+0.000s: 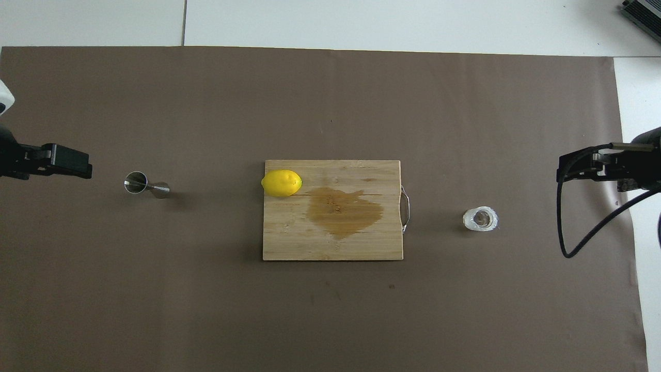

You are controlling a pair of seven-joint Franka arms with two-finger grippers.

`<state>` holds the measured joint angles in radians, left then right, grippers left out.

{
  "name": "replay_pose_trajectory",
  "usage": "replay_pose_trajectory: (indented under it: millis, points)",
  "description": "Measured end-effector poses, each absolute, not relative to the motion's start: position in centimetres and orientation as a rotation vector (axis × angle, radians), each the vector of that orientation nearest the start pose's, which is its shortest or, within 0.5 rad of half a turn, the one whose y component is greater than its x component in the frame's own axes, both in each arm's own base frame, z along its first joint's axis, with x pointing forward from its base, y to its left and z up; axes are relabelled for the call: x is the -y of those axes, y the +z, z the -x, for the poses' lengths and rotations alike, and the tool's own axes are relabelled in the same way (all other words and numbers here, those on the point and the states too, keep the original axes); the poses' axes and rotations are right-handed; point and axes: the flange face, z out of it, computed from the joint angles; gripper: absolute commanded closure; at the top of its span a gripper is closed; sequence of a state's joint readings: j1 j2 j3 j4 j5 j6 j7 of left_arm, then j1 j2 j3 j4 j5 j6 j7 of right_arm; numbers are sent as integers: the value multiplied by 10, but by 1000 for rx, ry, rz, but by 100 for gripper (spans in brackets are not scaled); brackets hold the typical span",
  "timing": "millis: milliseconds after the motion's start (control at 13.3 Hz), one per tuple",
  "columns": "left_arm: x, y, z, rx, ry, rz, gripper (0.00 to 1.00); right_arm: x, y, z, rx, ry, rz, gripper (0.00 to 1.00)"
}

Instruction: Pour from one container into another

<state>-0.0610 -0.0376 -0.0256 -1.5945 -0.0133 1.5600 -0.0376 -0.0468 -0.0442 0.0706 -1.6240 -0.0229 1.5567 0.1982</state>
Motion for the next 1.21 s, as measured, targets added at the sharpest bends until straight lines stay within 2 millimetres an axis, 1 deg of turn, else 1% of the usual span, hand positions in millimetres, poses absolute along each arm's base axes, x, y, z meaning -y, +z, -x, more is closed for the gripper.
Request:
replay_pose_trajectory:
  millis: [905,1206]
  points:
    - [51,633,-536,-85,21,3153,0,-11,622,-539,-276,32,3158,0]
    - [48,634,-536,-76,21,3154,0,-11,622,-539,-276,32,3158,0]
